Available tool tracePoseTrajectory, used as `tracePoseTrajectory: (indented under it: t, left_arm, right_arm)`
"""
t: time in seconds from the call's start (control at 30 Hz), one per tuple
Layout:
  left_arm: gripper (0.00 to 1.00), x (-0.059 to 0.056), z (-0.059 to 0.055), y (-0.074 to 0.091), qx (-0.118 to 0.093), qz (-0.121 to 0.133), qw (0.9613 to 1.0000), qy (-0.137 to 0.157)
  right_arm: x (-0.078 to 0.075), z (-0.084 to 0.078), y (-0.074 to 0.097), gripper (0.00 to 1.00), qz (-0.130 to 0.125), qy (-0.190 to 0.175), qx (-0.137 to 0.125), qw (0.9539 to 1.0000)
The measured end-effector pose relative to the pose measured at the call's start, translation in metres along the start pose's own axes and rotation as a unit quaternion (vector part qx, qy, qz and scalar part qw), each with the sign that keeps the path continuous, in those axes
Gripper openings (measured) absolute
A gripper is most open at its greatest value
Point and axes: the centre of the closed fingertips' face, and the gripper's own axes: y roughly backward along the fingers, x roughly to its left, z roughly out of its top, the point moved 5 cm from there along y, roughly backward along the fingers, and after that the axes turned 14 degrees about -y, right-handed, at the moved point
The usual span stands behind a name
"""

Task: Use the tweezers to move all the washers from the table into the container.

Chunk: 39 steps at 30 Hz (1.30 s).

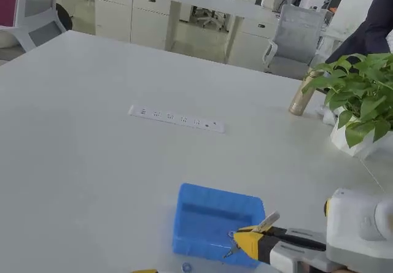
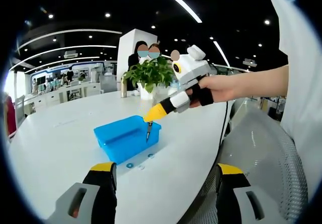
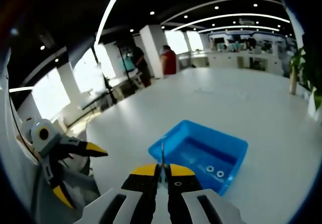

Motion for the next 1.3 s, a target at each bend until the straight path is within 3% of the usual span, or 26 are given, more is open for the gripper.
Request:
tracePoseTrajectory:
  t: [0.1, 0.33, 0.43, 0.83, 1.0, 1.2, 1.3]
  left_arm:
    - [0.82, 0.000, -0.001, 0.000, 0.002, 0.000, 1.0000, 0.000]
    - [0.82, 0.000, -0.002, 0.000, 0.004, 0.000, 1.0000, 0.000]
    - [0.82, 0.000, -0.002, 0.000, 0.004, 0.000, 1.0000, 0.001]
    - [0.81, 0.000, -0.002, 0.000, 0.004, -0.003, 1.0000, 0.001]
    - [0.80, -0.001, -0.002, 0.000, 0.004, -0.005, 1.0000, 0.000]
    - [0.80, -0.001, -0.002, 0.000, 0.004, -0.008, 1.0000, 0.000]
    - [0.80, -0.001, -0.002, -0.001, 0.003, -0.007, 1.0000, -0.001]
  right_arm:
    - [-0.007, -0.013, -0.004, 0.03, -0.023, 0.018, 0.027, 0.9992]
    - [-0.013, -0.019, -0.014, 0.04, -0.024, 0.024, 0.019, 0.9992]
    - [-0.013, -0.021, -0.017, 0.04, -0.032, 0.041, 0.028, 0.9983]
    - [-0.013, -0.024, -0.018, 0.04, -0.026, 0.049, 0.039, 0.9977]
    - [-0.006, -0.027, -0.019, 0.04, -0.015, 0.050, 0.049, 0.9974]
    - [0.002, -0.028, -0.022, 0.04, -0.016, 0.102, 0.068, 0.9923]
    - [0.012, -0.031, -0.024, 0.04, -0.016, 0.167, 0.082, 0.9824]
